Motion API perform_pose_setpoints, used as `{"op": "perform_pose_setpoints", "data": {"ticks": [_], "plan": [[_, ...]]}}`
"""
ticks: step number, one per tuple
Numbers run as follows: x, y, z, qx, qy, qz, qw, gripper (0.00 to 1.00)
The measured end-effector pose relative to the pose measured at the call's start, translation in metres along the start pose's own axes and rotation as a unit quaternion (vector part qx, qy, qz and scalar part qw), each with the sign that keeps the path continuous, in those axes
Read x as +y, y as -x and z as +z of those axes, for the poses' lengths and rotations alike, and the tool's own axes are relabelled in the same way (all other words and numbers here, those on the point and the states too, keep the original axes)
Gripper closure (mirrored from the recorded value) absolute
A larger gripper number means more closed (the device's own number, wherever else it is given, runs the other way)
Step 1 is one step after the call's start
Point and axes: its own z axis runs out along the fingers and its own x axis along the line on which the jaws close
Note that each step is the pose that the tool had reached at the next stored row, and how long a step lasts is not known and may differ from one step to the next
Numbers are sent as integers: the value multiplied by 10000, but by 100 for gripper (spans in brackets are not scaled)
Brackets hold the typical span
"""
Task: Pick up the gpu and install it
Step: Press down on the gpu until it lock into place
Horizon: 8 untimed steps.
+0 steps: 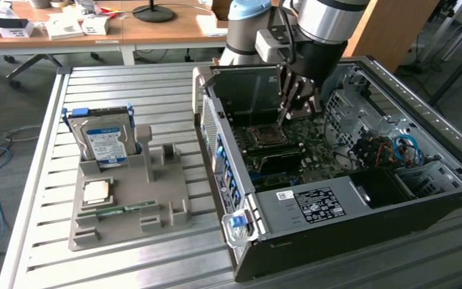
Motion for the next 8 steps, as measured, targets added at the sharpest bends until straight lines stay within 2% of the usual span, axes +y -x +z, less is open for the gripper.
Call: {"op": "perform_pose_setpoints", "data": {"ticks": [8], "plan": [[-14, 0, 0, 0, 0, 0, 10000, 89]]}}
